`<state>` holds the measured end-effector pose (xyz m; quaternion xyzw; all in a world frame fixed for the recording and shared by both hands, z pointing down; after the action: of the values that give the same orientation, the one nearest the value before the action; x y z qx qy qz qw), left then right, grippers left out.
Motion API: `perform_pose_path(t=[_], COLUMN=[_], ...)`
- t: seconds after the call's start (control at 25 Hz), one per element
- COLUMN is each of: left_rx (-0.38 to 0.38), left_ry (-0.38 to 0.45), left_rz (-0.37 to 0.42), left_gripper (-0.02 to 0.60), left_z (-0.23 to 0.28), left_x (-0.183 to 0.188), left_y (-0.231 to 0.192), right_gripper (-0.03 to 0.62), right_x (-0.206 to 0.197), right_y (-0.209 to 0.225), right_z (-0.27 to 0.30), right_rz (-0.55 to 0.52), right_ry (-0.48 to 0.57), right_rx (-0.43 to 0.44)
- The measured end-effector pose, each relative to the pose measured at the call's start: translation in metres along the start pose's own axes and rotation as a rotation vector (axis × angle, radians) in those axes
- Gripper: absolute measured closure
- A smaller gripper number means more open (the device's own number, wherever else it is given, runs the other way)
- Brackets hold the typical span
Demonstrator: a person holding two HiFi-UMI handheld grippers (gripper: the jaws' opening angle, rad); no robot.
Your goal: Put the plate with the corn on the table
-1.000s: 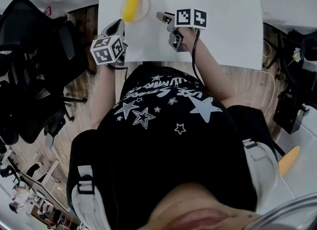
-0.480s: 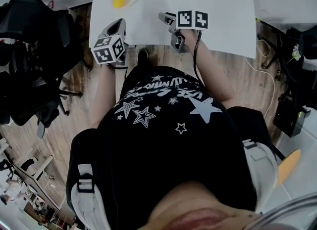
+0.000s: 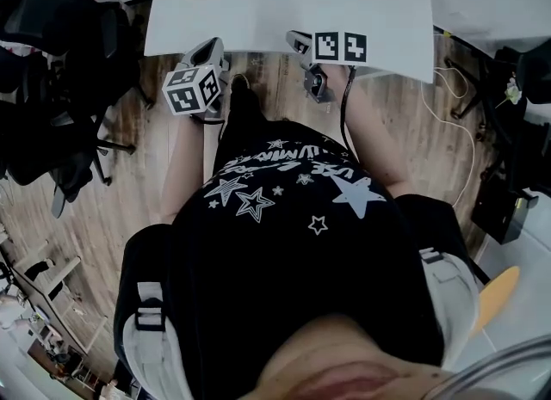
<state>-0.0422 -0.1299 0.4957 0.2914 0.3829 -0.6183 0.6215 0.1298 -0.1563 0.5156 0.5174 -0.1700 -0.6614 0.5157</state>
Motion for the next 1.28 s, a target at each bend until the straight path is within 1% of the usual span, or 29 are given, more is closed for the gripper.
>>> perform_pose_path(t=[0.08,0.16,0.36,0.52,0.64,0.76,0.96,1.16,1.28], left_rx=[-0.004,-0.016,-0.034,-0.053,-0.078,-0.093,-0.114,-0.109,-0.108], left_ry=[-0.007,-0.016,-0.014,-0.012,-0.017,-0.013,-0.01,-0.012,-0.004], left_rz=[-0.003,0.011,0.04,0.041,0.042,0.034,0.029,0.022,0.018], left_gripper=[0.577,0.577,0.577,0.577,0.577,0.577,0.577,0.577,0.577], left_z=[-0.011,-0.019,-0.027,-0.027,-0.026,-0.03,-0.055,-0.082,-0.1], left_x=[-0.008,-0.012,-0.011,-0.014,-0.017,-0.021,-0.033,-0.045,-0.051], left_y=[0.014,0.024,0.035,0.042,0.046,0.047,0.041,0.026,0.022], right_gripper=[0.581,0.584,0.588,0.588,0.588,0.588,0.588,0.588,0.588], right_x=[-0.009,-0.012,-0.016,-0.025,-0.027,-0.03,-0.049,-0.067,-0.083], right_y=[0.001,0.002,0.007,0.011,0.009,0.003,-0.014,-0.038,-0.05], right_z=[-0.013,-0.021,-0.034,-0.04,-0.042,-0.043,-0.045,-0.047,-0.051], right_rz=[-0.006,-0.001,0.024,0.012,-0.021,-0.049,-0.06,-0.129,-0.143], right_ry=[0.004,0.022,0.067,0.063,0.063,0.069,0.078,0.078,0.081], right_rx=[-0.006,-0.01,-0.01,-0.018,-0.034,-0.056,-0.08,-0.115,-0.127])
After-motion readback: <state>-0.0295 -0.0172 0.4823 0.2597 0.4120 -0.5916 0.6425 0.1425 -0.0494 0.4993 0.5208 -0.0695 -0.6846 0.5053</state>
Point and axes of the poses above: the fingertips, and each gripper's own axes: z forward along the fingers, y to its right, x out of its top, the point moved 1 cm from there along -z, backward along the fingers, and after that the axes turned 14 degrees about x, right-handed, at the moved point
